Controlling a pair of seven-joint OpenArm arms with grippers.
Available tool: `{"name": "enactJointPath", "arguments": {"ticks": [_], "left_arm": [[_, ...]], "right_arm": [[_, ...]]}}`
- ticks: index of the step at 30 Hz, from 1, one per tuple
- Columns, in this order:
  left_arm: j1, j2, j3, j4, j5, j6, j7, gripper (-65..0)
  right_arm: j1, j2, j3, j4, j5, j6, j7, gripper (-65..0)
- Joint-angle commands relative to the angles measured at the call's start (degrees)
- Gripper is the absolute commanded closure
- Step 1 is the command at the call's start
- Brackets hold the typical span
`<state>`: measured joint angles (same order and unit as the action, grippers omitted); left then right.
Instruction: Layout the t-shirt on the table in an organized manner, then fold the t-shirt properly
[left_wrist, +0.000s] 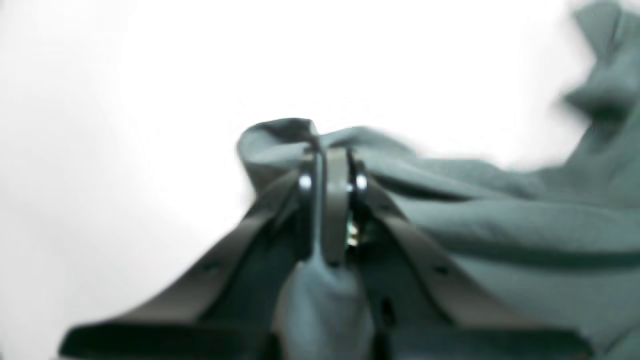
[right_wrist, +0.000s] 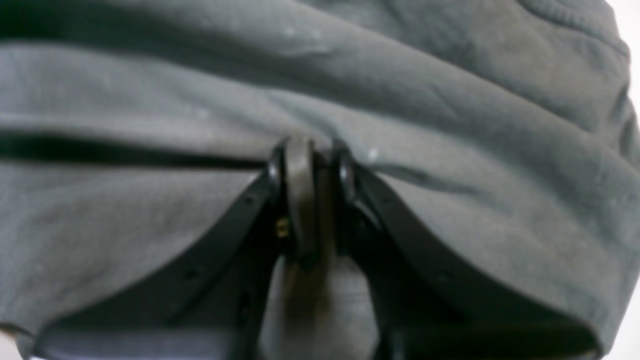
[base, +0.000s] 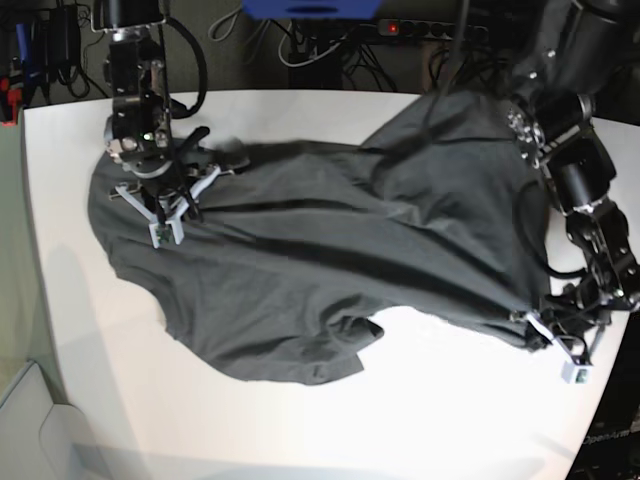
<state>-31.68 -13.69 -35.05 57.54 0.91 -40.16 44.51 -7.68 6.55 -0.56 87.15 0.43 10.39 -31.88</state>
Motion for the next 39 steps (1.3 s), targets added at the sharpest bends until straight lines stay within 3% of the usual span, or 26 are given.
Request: {"name": "enactJointPath", "arguments": {"ticks": [1, 6, 18, 20, 23, 26, 28, 31, 35, 39], "left_arm": [[-3.44, -1.03, 0.01, 0.97, 1.07, 0.16, -2.01, -0.3], [-7.92, -0.42, 0.01, 0.79, 7.49, 0.16, -5.17, -0.4], [-8.19, 0.99, 0.01, 0.0, 9.42, 0.16, -6.84, -1.6], [-7.75, 1.17, 0.01, 0.0, 9.42, 0.16, -6.84, -7.5], [-5.9, 1.25, -0.16, 0.88, 9.42, 0.16, -6.84, -23.8], [-5.29, 1.17, -0.25, 1.41, 8.98, 0.16, -6.58, -43.4], [-4.49, 1.17, -0.34, 2.46, 8.81, 0.16, -6.23, -50.8], [-0.8, 1.34, -0.07, 8.88, 5.99, 0.16, -5.35, -53.5], [7.55, 1.43, 1.33, 20.66, -1.21, 0.16, 1.25, -53.5], [19.77, 1.25, 3.44, 31.56, -3.76, 0.16, 4.24, -53.7]], "right_arm": [[-0.36, 0.35, 0.16, 0.8, -0.38, -0.15, -2.72, -5.7], [-0.45, 0.35, 0.16, 4.76, -0.38, -0.06, -2.8, -5.8], [-2.91, 1.85, -0.19, 11.79, -0.38, -0.06, -2.89, -5.8], [-3.44, 1.85, 0.07, 11.88, -0.38, -0.06, -2.89, -5.8], [-3.7, 1.94, 0.16, 12.41, -0.38, -0.06, -2.89, -5.8], [-4.58, 1.94, 0.25, 13.11, -0.38, 3.72, -2.89, -5.8], [-4.84, 1.94, 0.25, 13.99, -0.38, 6.09, -2.89, -5.8], [-5.64, 1.94, 0.25, 14.69, -0.38, 6.79, -2.89, -5.8], [-5.9, 1.94, 0.6, 14.69, -0.38, 6.79, -2.8, -5.7], [-5.99, 1.76, 2.71, 14.69, -0.38, 6.79, -2.8, -5.8]]}}
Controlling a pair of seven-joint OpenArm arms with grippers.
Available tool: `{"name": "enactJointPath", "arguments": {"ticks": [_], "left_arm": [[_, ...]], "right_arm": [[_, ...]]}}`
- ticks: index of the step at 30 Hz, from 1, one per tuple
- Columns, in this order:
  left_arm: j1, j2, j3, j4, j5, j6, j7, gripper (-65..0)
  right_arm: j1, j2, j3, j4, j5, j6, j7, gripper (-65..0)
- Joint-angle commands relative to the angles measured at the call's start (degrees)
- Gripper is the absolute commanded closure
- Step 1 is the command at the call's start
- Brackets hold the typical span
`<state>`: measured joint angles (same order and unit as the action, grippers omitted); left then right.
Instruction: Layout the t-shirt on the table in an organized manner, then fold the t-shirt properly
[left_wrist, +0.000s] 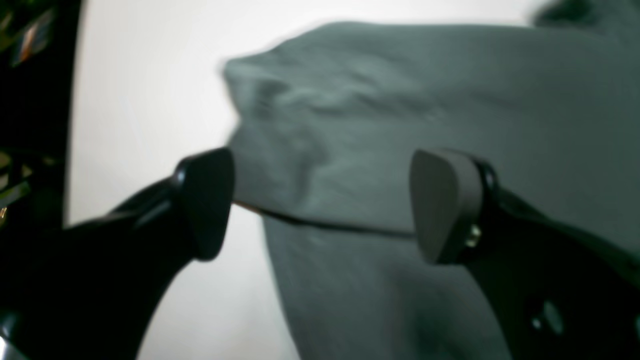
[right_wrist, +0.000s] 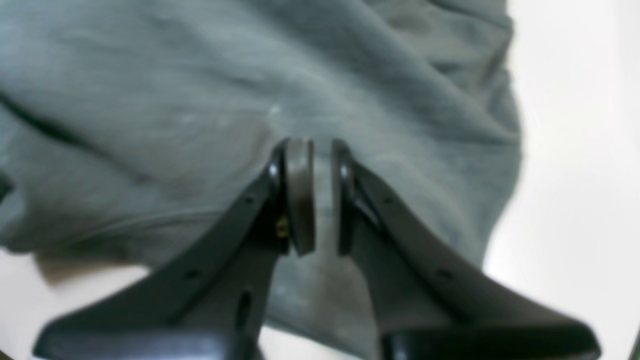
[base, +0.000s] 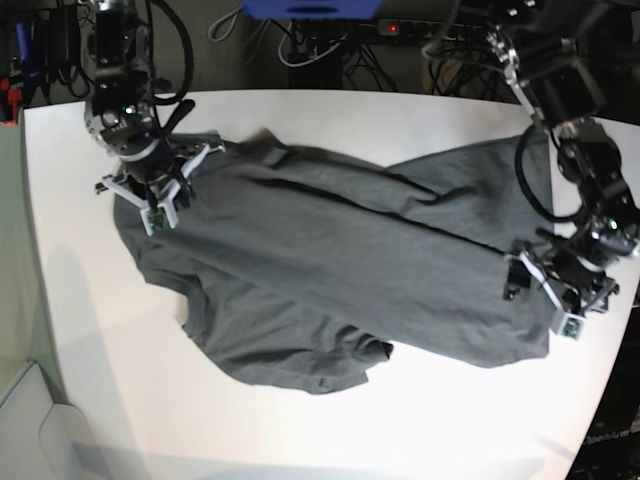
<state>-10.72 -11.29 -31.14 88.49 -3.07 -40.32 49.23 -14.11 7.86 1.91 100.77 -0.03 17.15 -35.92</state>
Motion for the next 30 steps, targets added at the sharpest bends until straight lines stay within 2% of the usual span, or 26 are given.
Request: {"name": "enactJointPath", "arguments": {"ticks": [1, 5, 10, 12, 17, 24, 27, 29, 30], "left_arm": [[2.24, -1.06, -0.21, 3.34, 0.48, 0.32, 0.48, -53.8], [14.28, -0.1, -0.38, 10.72, -0.23, 0.32, 6.28, -53.8], [24.39, 3.6, -5.22, 15.38, -0.31, 0.32, 7.6, -53.9], [25.18, 5.18, -7.41, 15.12, -0.23, 0.32, 7.6, -54.0], [25.62, 7.11, -11.81, 14.41, -0.23, 0.32, 7.69, -54.0], [23.16, 7.2, -12.16, 6.33, -0.23, 0.32, 7.69, -53.6], [21.93, 6.85, -12.16, 1.23, -0.23, 0.32, 7.6, -53.4], [21.4, 6.85, -12.16, -0.71, -0.23, 0.32, 7.6, -51.1], [21.05, 6.85, -12.16, -1.24, -0.23, 0.32, 7.6, -47.7]], "right_arm": [[0.44, 0.45, 0.86, 1.07, 0.08, 0.04, 1.24, -5.8], [0.7, 0.45, 3.14, 0.99, 0.08, 0.04, 1.24, -7.7], [0.44, 0.36, 3.76, 0.99, 0.08, 0.04, 1.33, -20.8], [0.44, 0.36, 3.76, 0.99, 0.08, 0.04, 1.33, -23.3], [0.44, 0.27, 3.76, 0.99, 0.08, 0.04, 1.33, -23.5], [0.35, 0.54, 3.93, 1.07, 0.08, 0.04, 1.33, -23.5], [-0.35, 0.54, 7.36, 2.13, 0.08, 0.3, 1.24, -24.0], [-0.88, 0.54, 9.12, 3.54, 0.08, 0.3, 1.24, -24.1], [-1.06, 0.54, 9.82, 4.24, 0.08, 0.3, 1.24, -24.1]]}}
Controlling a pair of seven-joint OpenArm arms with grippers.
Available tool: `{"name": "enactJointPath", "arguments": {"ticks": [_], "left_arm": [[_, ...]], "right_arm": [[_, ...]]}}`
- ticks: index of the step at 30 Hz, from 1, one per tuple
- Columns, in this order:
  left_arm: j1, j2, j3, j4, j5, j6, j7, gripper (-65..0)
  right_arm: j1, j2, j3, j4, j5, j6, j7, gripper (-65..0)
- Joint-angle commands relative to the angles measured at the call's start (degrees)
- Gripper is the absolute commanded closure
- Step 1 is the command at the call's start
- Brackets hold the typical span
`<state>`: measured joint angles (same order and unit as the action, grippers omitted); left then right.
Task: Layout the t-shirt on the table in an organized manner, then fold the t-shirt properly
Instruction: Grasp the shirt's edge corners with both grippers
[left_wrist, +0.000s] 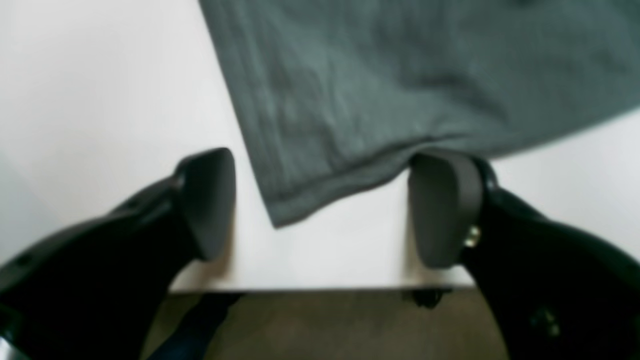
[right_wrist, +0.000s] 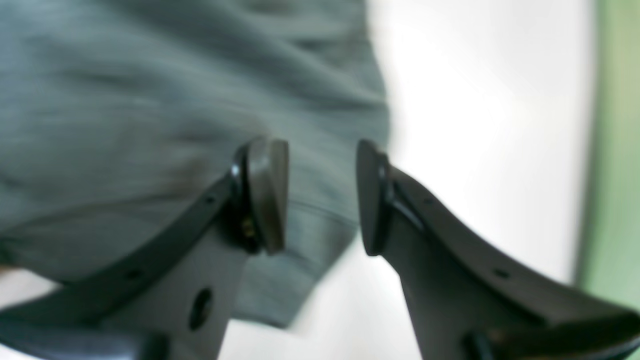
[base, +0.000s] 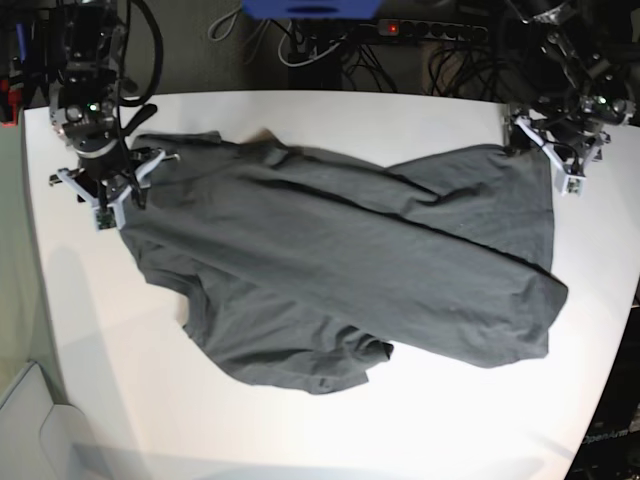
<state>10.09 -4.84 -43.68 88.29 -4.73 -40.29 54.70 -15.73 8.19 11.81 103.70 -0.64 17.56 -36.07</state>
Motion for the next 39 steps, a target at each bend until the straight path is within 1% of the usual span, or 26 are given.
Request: {"name": "enactJointPath", "arguments": {"ticks": [1, 2, 6, 7, 8, 12, 16, 18, 26, 34, 36, 37, 39], "left_arm": [[-0.02, 0.4, 0.47, -1.21, 1.44, 0.29, 2.14, -43.3], [-0.11, 0.4, 0.47, -1.21, 1.44, 0.29, 2.14, -38.0], [-1.25, 0.31, 0.47, -1.13, 1.44, 0.29, 2.14, -10.1], [-1.34, 0.31, 0.47, -0.86, 1.44, 0.29, 2.14, -4.2], [-1.52, 0.31, 0.47, -0.6, 1.44, 0.29, 2.14, -0.3], [-1.87, 0.31, 0.21, 1.69, 1.44, 0.29, 2.23, -0.3], [-1.43, 0.31, 0.21, 6.52, 1.44, 0.29, 2.67, -0.3], [-1.43, 0.31, 0.21, 8.81, 1.52, 0.29, 2.75, -0.3], [-1.43, 0.31, 0.21, 11.18, 1.96, 0.29, 2.75, -0.3], [-1.34, 0.31, 0.21, 11.27, 1.96, 0.29, 2.75, -0.3], [-1.34, 0.31, 0.12, 11.27, 1.96, 0.29, 2.75, -0.3], [-1.34, 0.31, 0.12, 11.27, 1.96, 0.29, 2.75, -0.3], [-1.34, 0.31, 0.12, 11.27, 1.96, 0.29, 2.75, -0.3]], "right_arm": [[0.03, 0.21, 0.71, 1.75, 0.69, -0.11, 1.39, -24.1], [-0.41, 0.21, 1.42, 2.19, 0.69, -0.11, 1.39, -24.1], [-2.6, 0.12, 4.05, 2.28, 0.69, -0.11, 1.39, -24.2], [-3.22, 0.12, 4.14, 2.19, 0.69, -0.11, 1.39, -24.2], [-3.83, 0.12, 4.14, 2.01, 0.69, -0.11, 1.39, -24.2], [-5.68, -0.05, 3.88, 1.75, 0.86, -0.11, 1.39, -24.9], [-6.56, -0.41, 3.79, 1.57, 0.95, -0.11, 1.39, -31.5], [-6.38, -0.76, 3.79, 0.26, 0.95, -0.11, 1.39, -33.3], [-4.89, -0.84, 3.26, -7.66, 0.95, -0.02, 1.39, -33.5], [-4.71, -0.67, -3.59, -9.24, 0.86, -0.02, 1.39, -33.1], [-4.71, -0.58, -5.09, -9.85, 0.86, -0.02, 1.39, -31.8], [-4.01, -0.58, -5.62, -10.47, 0.78, -0.02, 1.39, -29.4], [-3.13, -0.58, -5.88, -12.14, 0.78, -0.02, 1.39, -20.5]]}}
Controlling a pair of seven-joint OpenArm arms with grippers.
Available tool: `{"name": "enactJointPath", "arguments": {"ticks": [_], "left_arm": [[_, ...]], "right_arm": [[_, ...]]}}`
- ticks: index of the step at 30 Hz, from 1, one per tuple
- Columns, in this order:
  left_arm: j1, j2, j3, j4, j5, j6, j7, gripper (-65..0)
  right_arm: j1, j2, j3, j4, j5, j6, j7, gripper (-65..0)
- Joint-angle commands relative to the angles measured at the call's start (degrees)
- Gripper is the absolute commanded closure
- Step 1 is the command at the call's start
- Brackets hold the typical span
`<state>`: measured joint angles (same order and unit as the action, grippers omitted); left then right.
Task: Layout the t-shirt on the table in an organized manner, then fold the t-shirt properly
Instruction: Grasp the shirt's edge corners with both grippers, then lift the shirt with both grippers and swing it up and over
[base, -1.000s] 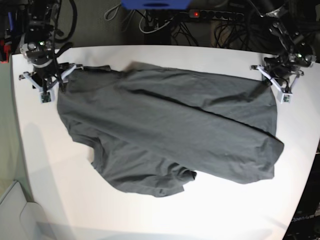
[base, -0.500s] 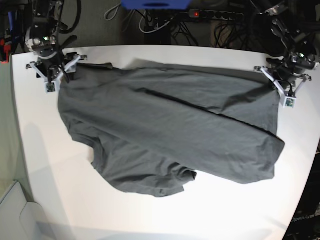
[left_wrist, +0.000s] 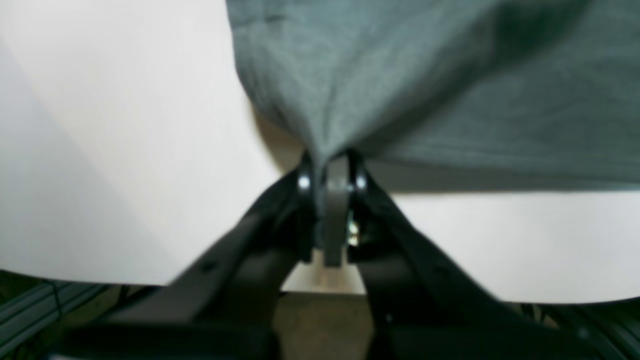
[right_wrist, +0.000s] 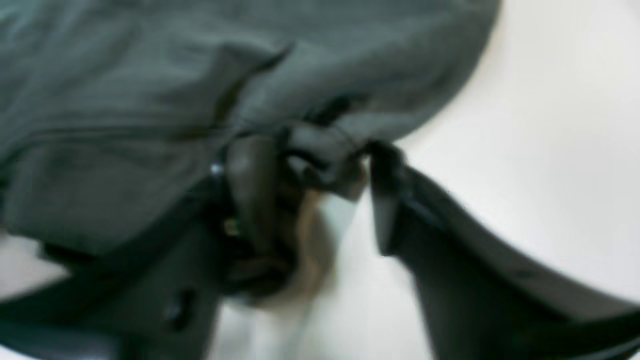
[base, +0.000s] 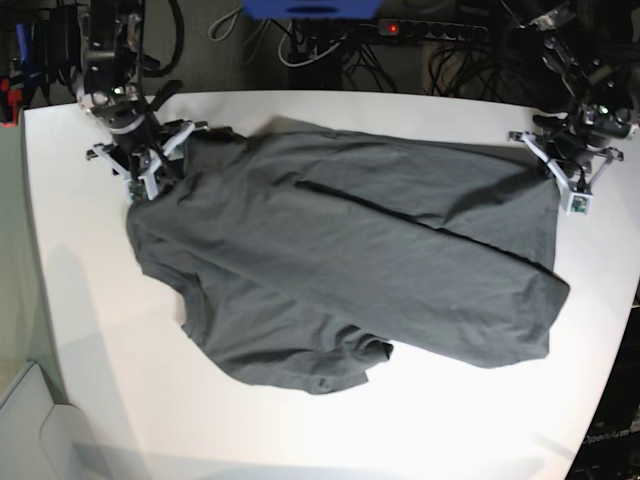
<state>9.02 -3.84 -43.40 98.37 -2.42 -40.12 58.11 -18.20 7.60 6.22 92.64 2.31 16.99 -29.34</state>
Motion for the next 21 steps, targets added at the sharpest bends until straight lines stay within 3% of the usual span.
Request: {"name": "enactJointPath", "arguments": {"ticks": [1, 3, 4, 9, 14, 21], "left_arm": [[-0.27, -0.69, -0.16, 1.19, -0.35, 0.12, -0.66, -0.3], [-0.27, -0.78, -0.16, 1.37, -0.35, 0.12, -0.66, -0.3], [-0.27, -1.04, -0.16, 1.9, -0.35, 0.12, -0.66, -0.3], [-1.24, -2.54, -0.52, 8.49, -0.88, 0.12, -0.66, -0.3], [-7.39, -2.54, -3.94, 15.79, -0.79, 0.12, -0.57, -0.3], [-14.25, -4.21, -4.03, 17.11, -0.79, 0.12, -0.57, -0.3]], "right_arm": [[-0.49, 0.01, -0.28, -2.49, -2.17, 0.54, -5.34, -14.0], [0.75, 0.01, -0.11, -4.25, -2.26, 0.54, -5.25, -1.4], [1.01, 0.01, -0.11, -4.6, -2.26, 0.54, -5.25, 0.0], [0.92, 0.1, 3.32, 1.65, -2.26, 0.54, -4.81, 0.0], [1.89, 0.1, 4.64, 13.16, -2.09, 0.54, -4.81, 0.0], [8.04, 0.1, 5.78, 23.36, -2.09, 0.54, -5.25, 0.0]]}}
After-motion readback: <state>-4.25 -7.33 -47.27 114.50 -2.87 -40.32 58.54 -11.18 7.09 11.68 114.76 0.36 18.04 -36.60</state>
